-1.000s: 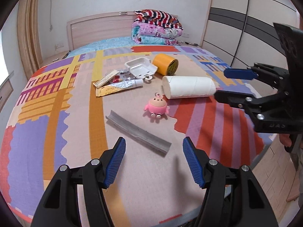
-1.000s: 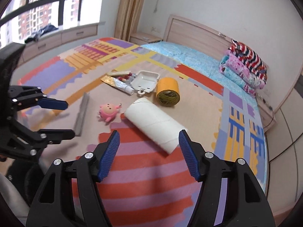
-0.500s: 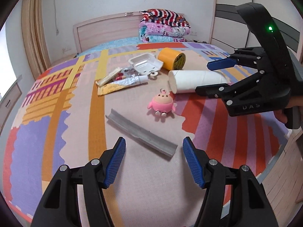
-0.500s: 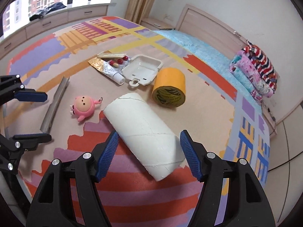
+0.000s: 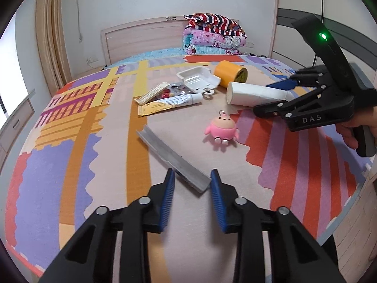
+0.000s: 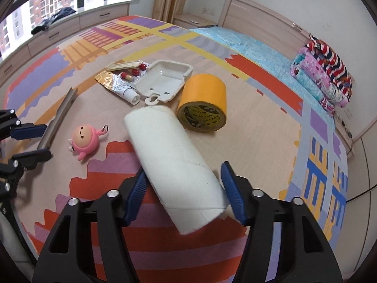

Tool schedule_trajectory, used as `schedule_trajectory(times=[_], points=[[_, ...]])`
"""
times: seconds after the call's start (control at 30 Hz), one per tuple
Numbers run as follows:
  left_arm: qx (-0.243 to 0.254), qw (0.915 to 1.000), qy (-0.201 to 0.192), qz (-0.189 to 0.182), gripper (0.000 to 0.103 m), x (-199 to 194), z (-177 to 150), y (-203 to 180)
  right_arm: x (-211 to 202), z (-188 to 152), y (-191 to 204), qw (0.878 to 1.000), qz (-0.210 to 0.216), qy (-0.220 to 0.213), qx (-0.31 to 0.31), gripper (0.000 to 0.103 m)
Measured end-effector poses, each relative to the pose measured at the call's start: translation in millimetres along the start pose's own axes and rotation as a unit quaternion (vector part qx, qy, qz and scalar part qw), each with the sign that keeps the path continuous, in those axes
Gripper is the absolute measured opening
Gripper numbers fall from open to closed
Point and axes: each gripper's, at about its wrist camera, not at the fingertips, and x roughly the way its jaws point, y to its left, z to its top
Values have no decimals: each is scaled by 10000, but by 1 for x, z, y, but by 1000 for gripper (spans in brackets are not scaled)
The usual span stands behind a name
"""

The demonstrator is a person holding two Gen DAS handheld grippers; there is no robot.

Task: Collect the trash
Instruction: 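Grasp the grey metal strip with the left gripper while the right gripper grasps the white paper roll, then carry strip and paper roll over the bin and open both grippers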

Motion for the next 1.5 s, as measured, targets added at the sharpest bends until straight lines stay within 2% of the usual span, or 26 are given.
schedule_trajectory(times=[0.1, 0.27, 0.57, 1.0, 1.5], points=[[-7, 10000, -10, -17, 22, -2, -2, 2, -2, -3, -1, 9999, -53, 13, 85, 46], [-98, 9999, -26, -53, 13, -9, -8, 8, -8, -10, 0, 9996, 40, -38, 286, 44], [-230, 9997, -64, -48, 13, -20, -15, 20, -31, -21, 11, 9975, 190, -237, 633, 43], [-98, 9986, -493, -174, 12, -67, -16, 18, -75, -38, 40, 9943, 230, -526, 895, 43], [332, 9931, -876, -701, 12, -142, -42, 0, -129, -76, 98, 9884, 421, -822, 1210, 43]])
